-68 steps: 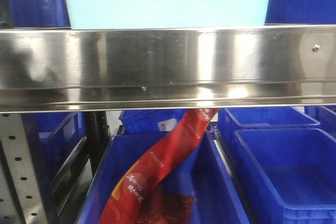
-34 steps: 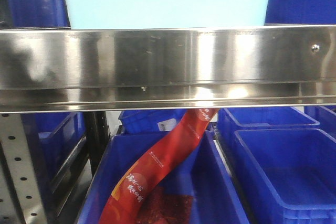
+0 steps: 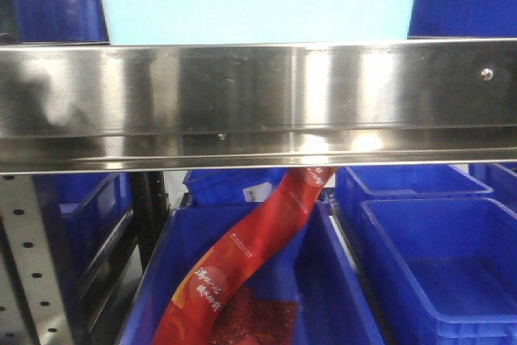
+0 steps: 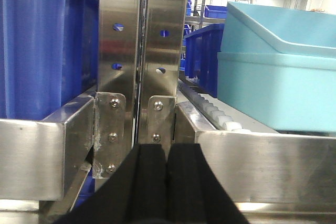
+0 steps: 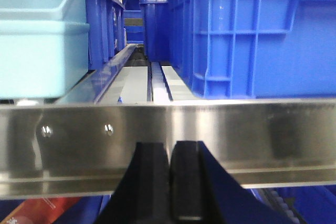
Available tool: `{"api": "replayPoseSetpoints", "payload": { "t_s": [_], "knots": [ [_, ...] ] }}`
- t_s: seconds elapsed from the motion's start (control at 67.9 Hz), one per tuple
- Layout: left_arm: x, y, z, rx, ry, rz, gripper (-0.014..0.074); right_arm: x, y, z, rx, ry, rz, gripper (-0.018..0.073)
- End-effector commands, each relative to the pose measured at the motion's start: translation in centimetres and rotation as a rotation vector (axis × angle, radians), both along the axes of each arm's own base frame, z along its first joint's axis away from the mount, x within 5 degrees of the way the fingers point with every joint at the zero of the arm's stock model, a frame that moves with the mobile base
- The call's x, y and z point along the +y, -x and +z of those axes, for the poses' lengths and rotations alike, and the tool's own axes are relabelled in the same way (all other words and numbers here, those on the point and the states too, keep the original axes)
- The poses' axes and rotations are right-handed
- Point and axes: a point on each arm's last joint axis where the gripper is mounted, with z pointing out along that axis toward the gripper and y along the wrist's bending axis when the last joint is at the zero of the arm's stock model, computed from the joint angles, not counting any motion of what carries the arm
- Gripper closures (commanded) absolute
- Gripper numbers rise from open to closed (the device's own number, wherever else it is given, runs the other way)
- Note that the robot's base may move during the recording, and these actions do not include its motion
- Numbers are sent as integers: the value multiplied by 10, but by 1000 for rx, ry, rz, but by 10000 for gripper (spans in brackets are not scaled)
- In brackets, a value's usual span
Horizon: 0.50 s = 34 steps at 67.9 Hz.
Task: Move two blue bins to right shelf middle
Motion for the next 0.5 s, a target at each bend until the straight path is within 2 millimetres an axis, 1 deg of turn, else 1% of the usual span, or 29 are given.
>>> {"api": "replayPoseSetpoints", "payload": {
  "t_s": [0.0, 0.044, 0.486],
  "knots": [
    [0, 1, 3, -30, 7, 3, 707, -1, 0, 3, -87, 4, -16, 721],
    [0, 1, 3, -30, 7, 3, 707, -1, 0, -1, -42, 4, -11, 721],
    [0, 1, 3, -30, 7, 3, 707, -1, 0, 0, -48, 4, -12, 721]
  ]
}}
